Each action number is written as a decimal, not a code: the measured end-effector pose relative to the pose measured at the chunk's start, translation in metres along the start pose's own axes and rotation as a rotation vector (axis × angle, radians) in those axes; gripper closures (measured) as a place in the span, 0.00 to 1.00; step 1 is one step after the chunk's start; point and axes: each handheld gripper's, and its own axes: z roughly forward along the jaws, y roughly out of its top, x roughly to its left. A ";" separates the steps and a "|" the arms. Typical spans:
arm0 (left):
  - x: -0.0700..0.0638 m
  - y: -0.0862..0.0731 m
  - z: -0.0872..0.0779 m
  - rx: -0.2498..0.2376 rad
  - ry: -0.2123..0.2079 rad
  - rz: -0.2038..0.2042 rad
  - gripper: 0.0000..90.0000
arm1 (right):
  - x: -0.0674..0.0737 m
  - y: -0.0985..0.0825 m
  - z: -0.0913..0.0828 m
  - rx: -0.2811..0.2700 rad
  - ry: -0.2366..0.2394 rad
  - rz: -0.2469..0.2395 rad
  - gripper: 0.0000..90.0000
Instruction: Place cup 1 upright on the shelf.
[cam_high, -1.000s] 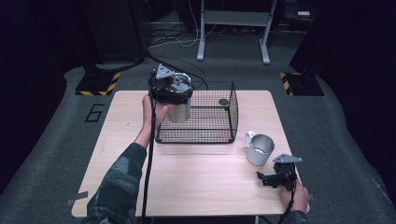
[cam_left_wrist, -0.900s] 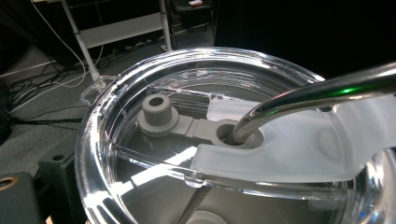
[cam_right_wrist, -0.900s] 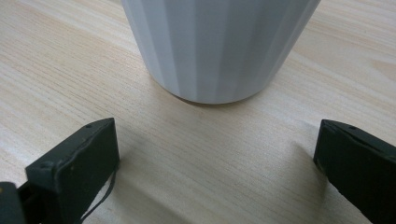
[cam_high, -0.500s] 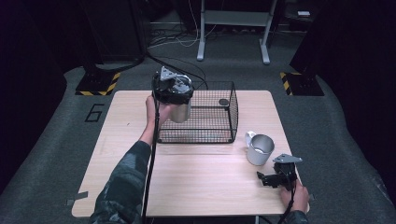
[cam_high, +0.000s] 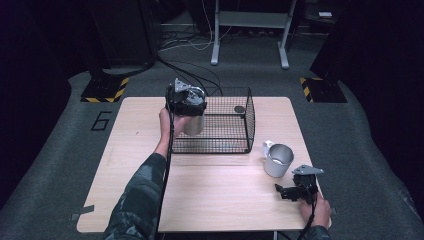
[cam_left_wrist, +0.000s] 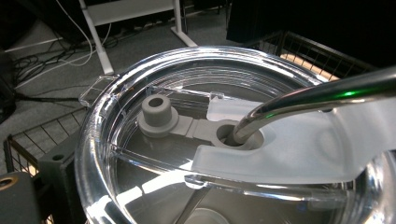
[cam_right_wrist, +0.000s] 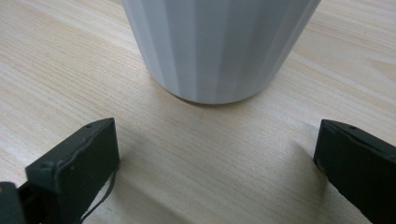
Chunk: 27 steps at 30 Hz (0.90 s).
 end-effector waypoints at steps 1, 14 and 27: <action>0.000 -0.002 0.001 0.000 0.001 -0.008 0.04 | 0.000 0.000 0.000 0.000 0.000 -0.001 0.00; 0.006 -0.025 0.016 0.046 0.014 -0.043 0.04 | 0.000 0.000 0.000 -0.002 -0.001 -0.001 0.00; 0.002 -0.036 0.026 0.070 0.009 -0.053 0.04 | 0.000 0.000 0.000 -0.001 0.000 -0.003 0.00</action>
